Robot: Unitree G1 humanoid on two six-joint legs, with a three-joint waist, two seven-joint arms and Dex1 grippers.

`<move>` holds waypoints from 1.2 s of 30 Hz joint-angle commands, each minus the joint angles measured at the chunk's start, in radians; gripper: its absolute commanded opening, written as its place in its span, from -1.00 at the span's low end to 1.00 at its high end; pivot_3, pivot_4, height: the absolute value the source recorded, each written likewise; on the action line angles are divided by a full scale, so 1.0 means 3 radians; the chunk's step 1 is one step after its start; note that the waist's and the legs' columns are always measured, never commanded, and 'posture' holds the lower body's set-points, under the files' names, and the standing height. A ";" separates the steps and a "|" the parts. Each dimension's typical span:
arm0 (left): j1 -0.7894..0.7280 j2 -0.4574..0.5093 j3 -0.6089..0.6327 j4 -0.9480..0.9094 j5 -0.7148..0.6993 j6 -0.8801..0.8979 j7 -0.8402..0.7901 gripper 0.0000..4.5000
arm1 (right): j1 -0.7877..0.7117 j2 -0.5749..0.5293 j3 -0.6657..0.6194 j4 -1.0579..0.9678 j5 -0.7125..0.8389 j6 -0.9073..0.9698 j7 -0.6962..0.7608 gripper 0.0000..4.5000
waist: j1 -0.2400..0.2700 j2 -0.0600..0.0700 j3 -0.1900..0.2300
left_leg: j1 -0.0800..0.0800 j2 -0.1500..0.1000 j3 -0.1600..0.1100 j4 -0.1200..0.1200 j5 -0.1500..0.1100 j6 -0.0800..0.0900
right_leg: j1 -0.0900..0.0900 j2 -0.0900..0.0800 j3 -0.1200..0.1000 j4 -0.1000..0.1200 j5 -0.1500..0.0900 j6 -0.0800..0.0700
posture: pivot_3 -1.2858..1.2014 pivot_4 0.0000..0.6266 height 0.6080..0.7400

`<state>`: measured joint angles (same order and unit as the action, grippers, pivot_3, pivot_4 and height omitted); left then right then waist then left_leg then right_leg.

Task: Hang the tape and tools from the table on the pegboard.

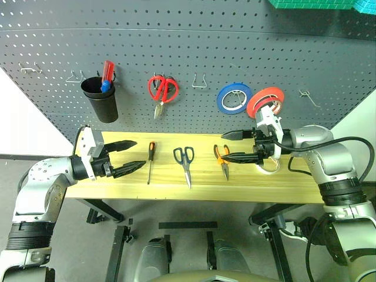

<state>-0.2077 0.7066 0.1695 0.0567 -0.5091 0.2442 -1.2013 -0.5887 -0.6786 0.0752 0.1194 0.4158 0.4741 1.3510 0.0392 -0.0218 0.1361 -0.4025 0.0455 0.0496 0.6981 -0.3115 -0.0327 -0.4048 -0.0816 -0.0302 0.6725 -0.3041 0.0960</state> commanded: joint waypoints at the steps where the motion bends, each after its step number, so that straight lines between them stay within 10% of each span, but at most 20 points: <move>1: -0.0022 0.0001 0.0029 0.0098 0.0039 -0.0180 -0.0069 0.77 | -0.0094 0.0027 -0.0043 -0.0019 0.0037 -0.0054 -0.0011 0.73 | 0.0000 0.0000 0.0000 | 0.0000 0.0000 0.0000 0.0000 0.0000 0.0000 | 0.0000 0.0000 0.0000 0.0000 0.0000 0.0000 | 0.11 -0.71 0.87; 25: -0.0105 -0.0090 -0.0100 0.0192 0.0194 -0.0349 -0.0028 0.77 | 0.0118 -0.0209 -0.0143 0.0118 -0.0056 0.0001 -0.0108 0.73 | 0.0006 0.0011 0.0011 | -0.0002 0.0000 -0.0001 -0.0002 -0.0005 0.0008 | 0.0001 0.0000 0.0000 -0.0007 0.0000 0.0000 | 0.10 -0.52 0.87; 36: -0.0679 -0.0514 -0.0640 0.0304 0.0698 -0.0262 0.0472 0.77 | 0.0375 -0.0371 -0.0079 0.0396 -0.0662 -0.0171 -0.0880 0.73 | -0.0022 0.0043 0.0182 | 0.0002 0.0000 -0.0003 0.0000 -0.0006 0.0012 | 0.0006 0.0001 0.0001 -0.0011 0.0002 -0.0003 | 0.03 -0.17 0.87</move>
<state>-0.3893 0.5587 -0.0126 0.1573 -0.3124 0.1522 -1.0883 -0.4705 -0.7730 0.0604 0.2224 0.2486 0.4428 1.1247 0.0327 -0.0090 0.1907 -0.4022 0.0455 0.0487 0.6984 -0.3134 -0.0293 -0.4030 -0.0815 -0.0298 0.6692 -0.3034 0.0947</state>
